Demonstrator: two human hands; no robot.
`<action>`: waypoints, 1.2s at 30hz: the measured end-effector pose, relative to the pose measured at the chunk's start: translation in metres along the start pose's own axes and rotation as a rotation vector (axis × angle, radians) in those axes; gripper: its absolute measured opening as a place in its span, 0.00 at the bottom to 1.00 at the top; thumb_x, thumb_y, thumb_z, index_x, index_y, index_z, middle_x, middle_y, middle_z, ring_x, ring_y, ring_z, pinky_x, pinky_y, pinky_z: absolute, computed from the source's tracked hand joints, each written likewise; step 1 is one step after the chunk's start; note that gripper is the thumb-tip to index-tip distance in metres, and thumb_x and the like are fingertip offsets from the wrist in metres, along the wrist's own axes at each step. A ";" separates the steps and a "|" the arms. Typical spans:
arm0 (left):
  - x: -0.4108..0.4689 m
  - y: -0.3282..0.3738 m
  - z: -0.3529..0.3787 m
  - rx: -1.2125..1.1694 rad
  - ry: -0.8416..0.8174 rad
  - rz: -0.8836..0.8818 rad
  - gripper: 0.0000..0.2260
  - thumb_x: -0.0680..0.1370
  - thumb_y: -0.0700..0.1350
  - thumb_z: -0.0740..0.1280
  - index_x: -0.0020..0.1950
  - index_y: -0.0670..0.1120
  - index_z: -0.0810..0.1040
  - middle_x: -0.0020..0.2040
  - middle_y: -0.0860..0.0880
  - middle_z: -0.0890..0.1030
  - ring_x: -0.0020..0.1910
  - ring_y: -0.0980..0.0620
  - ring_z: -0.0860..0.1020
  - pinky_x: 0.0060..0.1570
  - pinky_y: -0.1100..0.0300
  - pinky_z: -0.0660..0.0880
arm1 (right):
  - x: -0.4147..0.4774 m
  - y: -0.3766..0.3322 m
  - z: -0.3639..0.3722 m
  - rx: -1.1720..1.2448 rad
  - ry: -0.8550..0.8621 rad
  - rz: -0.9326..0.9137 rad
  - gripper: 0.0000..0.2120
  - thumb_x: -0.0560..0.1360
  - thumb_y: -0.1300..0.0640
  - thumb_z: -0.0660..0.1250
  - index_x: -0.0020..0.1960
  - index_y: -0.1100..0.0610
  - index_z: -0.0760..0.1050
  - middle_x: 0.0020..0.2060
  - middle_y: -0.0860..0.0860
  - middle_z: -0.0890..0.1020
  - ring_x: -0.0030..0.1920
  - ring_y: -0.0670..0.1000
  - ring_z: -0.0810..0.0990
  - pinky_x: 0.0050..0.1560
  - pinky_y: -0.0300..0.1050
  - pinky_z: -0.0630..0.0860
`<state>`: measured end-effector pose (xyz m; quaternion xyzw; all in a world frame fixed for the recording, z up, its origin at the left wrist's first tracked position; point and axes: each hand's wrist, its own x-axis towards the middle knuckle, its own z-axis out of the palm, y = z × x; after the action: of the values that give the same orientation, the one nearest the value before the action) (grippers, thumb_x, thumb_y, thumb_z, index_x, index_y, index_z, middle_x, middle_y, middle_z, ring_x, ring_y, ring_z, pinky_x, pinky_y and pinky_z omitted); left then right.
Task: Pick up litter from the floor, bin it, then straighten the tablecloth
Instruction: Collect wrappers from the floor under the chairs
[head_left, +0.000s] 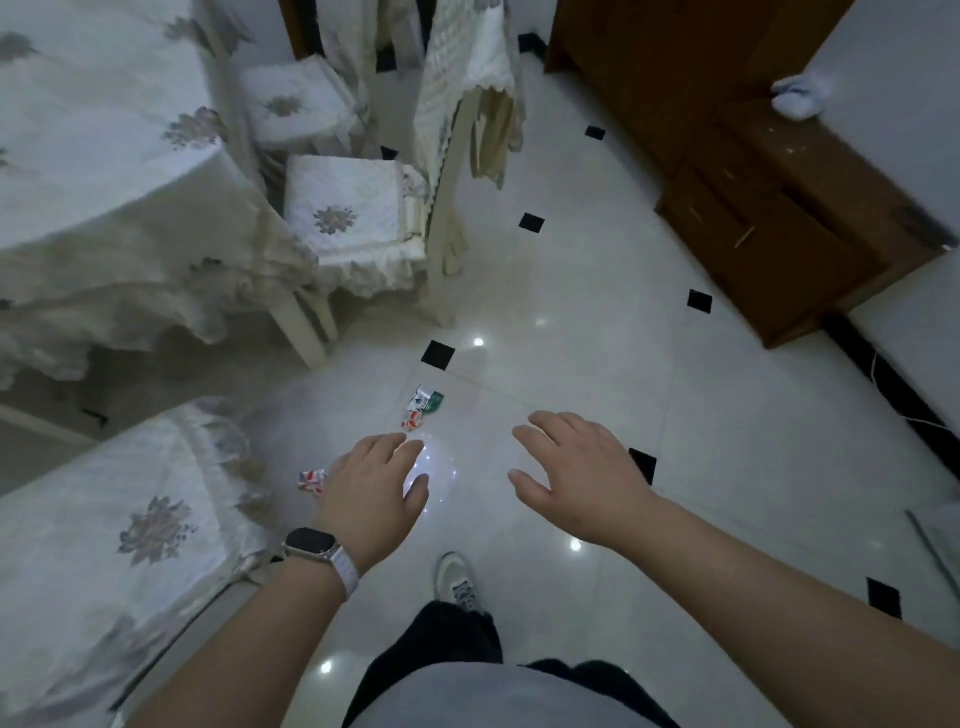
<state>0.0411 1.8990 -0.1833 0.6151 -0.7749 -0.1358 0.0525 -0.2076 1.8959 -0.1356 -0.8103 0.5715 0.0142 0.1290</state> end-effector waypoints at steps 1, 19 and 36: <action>0.011 -0.006 -0.002 0.003 0.006 -0.012 0.16 0.75 0.49 0.69 0.61 0.46 0.79 0.60 0.46 0.80 0.58 0.43 0.77 0.53 0.48 0.76 | 0.016 0.001 -0.003 -0.003 -0.007 -0.021 0.24 0.77 0.42 0.60 0.68 0.54 0.71 0.66 0.52 0.73 0.64 0.55 0.72 0.61 0.51 0.68; 0.115 -0.054 0.022 -0.048 0.028 -0.475 0.17 0.76 0.48 0.68 0.62 0.44 0.78 0.60 0.44 0.79 0.59 0.41 0.76 0.58 0.48 0.72 | 0.254 0.047 0.033 -0.009 -0.221 -0.437 0.23 0.75 0.43 0.61 0.64 0.55 0.74 0.60 0.53 0.77 0.55 0.56 0.77 0.51 0.50 0.73; 0.193 -0.113 0.248 -0.187 0.015 -0.919 0.18 0.75 0.47 0.70 0.64 0.42 0.78 0.60 0.41 0.79 0.58 0.39 0.76 0.55 0.45 0.74 | 0.424 0.113 0.262 -0.050 -0.408 -0.661 0.25 0.77 0.43 0.60 0.69 0.55 0.68 0.66 0.54 0.72 0.60 0.56 0.73 0.53 0.51 0.73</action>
<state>0.0397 1.7252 -0.4685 0.8881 -0.4063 -0.2097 0.0477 -0.1329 1.5285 -0.4823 -0.9340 0.2419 0.1466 0.2181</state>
